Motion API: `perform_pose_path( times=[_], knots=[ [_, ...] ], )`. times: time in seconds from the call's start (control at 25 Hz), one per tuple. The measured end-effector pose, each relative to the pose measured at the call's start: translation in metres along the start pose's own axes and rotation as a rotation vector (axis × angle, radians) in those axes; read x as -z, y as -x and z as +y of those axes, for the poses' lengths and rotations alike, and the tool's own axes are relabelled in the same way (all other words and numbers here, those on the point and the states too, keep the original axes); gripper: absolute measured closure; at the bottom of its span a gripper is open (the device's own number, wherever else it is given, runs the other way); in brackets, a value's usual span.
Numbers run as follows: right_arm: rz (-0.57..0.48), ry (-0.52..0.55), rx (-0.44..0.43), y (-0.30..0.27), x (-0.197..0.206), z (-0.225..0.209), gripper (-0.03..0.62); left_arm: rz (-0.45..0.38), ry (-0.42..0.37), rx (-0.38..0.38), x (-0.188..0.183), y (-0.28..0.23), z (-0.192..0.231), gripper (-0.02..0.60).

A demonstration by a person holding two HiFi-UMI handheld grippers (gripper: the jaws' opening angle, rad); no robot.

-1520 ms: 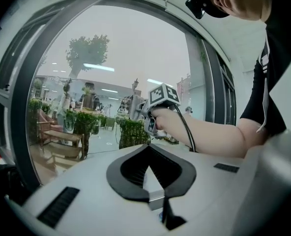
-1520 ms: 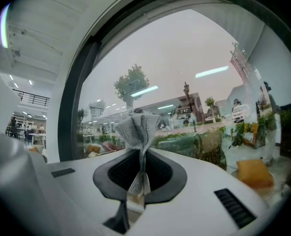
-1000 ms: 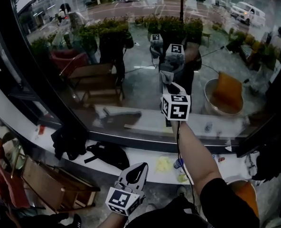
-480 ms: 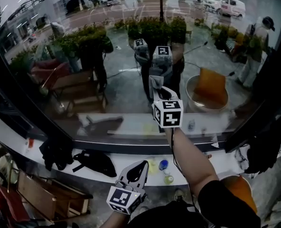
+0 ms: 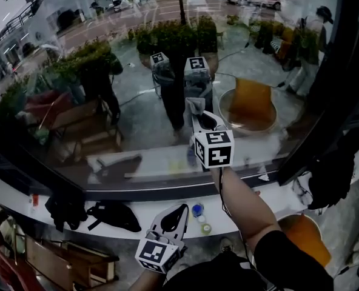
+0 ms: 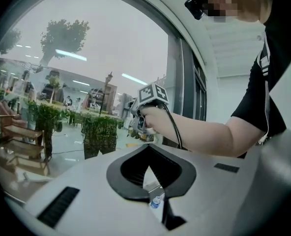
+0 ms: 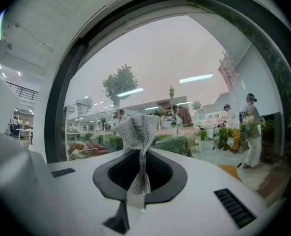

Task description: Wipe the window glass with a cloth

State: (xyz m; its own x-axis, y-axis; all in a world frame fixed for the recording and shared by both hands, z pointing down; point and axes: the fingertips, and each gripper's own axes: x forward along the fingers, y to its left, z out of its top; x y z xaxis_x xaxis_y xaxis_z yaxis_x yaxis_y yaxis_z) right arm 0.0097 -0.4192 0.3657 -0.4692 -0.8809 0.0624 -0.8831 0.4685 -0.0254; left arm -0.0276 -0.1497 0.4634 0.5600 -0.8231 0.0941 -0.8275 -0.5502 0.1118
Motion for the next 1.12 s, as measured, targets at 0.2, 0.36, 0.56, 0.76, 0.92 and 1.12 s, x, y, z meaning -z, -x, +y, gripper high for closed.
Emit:
perform_pose_path(
  times=[0.2,0.36,0.56,0.76,0.92,1.12],
  knots=[
    [-0.006,-0.005,0.053,0.021,0.001,-0.052,0.549,0.015,0.001,0.031,-0.004,-0.026,-0.022,0.574],
    [-0.004,-0.010,0.091,0.038,0.003,-0.095,0.549,0.012,-0.021,0.070,-0.004,-0.049,-0.043,0.574],
    [0.001,-0.009,0.137,0.060,0.009,-0.149,0.549,0.014,-0.028,0.102,-0.002,-0.078,-0.072,0.574],
    [0.014,-0.010,0.181,0.082,0.016,-0.205,0.549,0.021,-0.025,0.134,0.000,-0.109,-0.103,0.574],
    [0.026,-0.023,0.220,0.099,0.024,-0.248,0.549,0.033,-0.016,0.155,-0.002,-0.129,-0.126,0.574],
    [0.034,-0.028,0.258,0.116,0.027,-0.295,0.549,0.052,-0.028,0.175,-0.002,-0.151,-0.146,0.574]
  ],
)
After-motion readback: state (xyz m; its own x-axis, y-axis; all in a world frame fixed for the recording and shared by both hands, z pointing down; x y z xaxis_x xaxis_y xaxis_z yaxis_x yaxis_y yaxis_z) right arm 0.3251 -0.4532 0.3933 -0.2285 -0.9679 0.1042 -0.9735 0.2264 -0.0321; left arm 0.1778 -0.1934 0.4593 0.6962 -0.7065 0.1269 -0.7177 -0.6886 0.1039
